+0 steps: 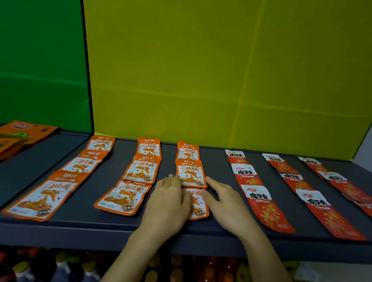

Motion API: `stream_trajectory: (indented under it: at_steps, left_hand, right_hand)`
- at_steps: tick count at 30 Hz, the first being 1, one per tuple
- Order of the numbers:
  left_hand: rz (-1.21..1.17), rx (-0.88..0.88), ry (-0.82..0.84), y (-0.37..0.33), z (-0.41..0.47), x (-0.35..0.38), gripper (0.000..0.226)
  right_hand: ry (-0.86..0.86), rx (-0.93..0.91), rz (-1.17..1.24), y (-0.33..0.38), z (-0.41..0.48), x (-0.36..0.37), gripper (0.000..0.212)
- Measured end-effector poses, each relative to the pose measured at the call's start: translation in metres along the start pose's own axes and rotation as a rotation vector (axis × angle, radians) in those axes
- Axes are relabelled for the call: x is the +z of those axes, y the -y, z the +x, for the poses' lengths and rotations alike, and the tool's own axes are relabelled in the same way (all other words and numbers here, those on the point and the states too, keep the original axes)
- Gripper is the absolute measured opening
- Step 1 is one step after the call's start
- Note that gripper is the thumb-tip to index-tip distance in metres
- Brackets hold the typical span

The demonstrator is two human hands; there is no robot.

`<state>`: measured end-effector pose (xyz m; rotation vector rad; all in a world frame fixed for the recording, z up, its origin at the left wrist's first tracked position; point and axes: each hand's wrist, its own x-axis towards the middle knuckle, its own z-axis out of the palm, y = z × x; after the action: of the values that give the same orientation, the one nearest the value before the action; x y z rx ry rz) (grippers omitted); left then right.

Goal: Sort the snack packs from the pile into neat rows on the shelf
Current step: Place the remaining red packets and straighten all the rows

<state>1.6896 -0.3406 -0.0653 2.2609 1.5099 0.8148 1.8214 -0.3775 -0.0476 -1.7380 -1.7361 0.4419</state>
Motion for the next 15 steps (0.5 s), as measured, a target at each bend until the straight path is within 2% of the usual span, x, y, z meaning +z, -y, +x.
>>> stream_trajectory:
  at_steps: [2,6,15]
  left_hand:
    - [-0.059,-0.021,0.063,0.0,0.004,-0.002,0.046]
    - [-0.129,-0.078,0.103,-0.008,0.023,-0.008,0.037]
    - [-0.14,-0.225,0.189,-0.021,0.056,-0.006,0.044]
  right_hand:
    - [-0.008,0.023,0.064,0.005,0.001,-0.004,0.04]
    - [0.047,0.091,0.175,0.01,0.015,-0.006,0.035]
    - [0.074,0.182,0.147,0.01,0.053,-0.003,0.033]
